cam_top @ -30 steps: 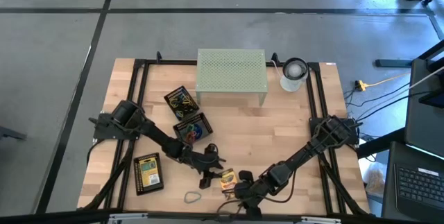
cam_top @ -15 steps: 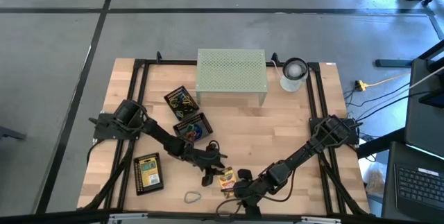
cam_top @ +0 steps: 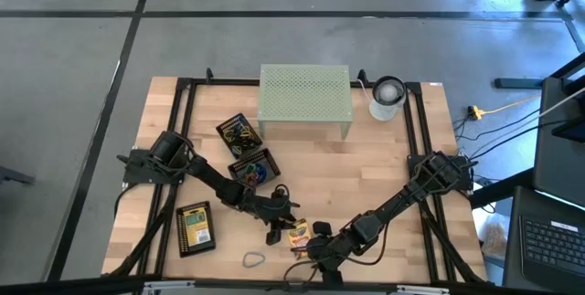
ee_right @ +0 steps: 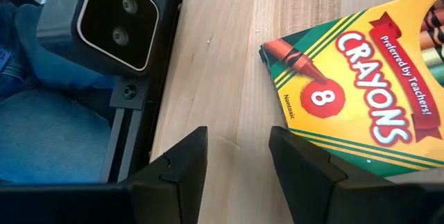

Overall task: Pick & Place Office Desk Supplies
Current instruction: Put the pack of crayon into the bottom black bin

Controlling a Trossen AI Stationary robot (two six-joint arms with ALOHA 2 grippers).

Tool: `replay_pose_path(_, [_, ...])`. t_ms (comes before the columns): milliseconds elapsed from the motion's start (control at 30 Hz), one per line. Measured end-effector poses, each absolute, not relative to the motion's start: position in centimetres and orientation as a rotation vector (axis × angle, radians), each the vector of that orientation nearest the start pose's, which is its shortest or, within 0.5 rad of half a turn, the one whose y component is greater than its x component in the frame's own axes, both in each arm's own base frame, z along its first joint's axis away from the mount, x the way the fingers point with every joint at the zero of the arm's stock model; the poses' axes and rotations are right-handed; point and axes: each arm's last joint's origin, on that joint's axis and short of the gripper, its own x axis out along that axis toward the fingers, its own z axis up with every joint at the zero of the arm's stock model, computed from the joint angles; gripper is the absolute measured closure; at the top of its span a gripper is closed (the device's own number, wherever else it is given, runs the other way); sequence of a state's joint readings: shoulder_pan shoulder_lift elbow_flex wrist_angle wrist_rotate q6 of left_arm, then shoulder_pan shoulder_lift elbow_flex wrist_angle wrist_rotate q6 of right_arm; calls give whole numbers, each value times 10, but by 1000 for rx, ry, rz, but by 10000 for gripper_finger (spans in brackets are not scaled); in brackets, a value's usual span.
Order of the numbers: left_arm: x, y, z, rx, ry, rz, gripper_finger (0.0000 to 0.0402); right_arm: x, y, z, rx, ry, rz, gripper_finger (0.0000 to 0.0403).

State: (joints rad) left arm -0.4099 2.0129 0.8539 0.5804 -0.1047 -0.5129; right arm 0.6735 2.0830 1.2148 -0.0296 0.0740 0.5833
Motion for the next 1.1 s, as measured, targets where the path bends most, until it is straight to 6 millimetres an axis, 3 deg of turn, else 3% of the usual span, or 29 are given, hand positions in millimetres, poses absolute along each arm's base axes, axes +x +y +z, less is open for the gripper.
replay_pose_path(233, [338, -143, 89, -359, 622, -143, 312, 325, 256, 110, 200, 969, 289, 238])
replay_pose_path(533, [338, -143, 90, -372, 618, -136, 394, 325, 257, 110, 203, 964, 291, 238])
replay_pose_path(900, [338, -142, 92, -341, 606, -116, 399, 325, 257, 112, 214, 964, 305, 238])
replay_pose_path(1100, [336, -141, 109, -312, 578, -131, 400, 321, 255, 133, 241, 971, 348, 238])
